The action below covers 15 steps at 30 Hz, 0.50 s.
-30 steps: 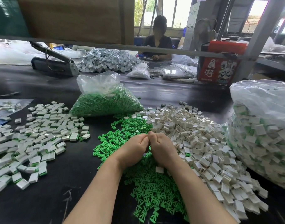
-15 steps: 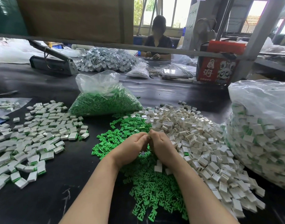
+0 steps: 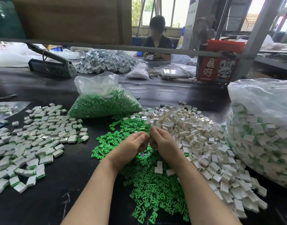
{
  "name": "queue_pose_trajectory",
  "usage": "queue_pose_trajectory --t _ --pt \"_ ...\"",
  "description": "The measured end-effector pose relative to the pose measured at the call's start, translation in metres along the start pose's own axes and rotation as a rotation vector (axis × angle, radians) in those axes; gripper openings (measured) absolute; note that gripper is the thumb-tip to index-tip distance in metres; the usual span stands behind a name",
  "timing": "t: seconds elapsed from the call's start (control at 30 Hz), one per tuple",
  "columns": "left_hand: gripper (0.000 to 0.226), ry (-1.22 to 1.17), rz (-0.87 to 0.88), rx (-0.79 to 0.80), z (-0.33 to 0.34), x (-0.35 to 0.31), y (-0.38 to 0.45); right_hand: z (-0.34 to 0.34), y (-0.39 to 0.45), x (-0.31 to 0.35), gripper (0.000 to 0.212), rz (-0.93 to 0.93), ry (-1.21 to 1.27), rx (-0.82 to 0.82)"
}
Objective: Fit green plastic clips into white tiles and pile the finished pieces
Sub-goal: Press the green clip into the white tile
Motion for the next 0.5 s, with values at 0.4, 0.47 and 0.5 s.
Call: queue_pose_trajectory --t 0.4,0.47,0.5 --pt "0.031 0.086 -0.019 0.104 0.0021 -0.0089 -0.0077 0.002 -0.0014 0.0042 0.042 0.058 0.067 0.104" --pt "0.032 0.096 -0.035 0.118 0.0031 -0.0093 -0.0087 0.0025 -0.0036 0.0057 0.04 0.093 0.116 0.158" --pt "0.032 0.1 -0.041 0.123 0.0038 -0.0094 -0.009 0.0022 -0.0044 0.0064 0.04 0.103 0.124 0.17"
Point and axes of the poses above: each hand's wrist, its own y-axis towards the middle knuckle, its own z-axis out of the palm, x = y × z, the point moved 6 cm from there along y, towards the middle knuckle, and after that the axes turned 1 degree about -y, right-handed, at the moved point
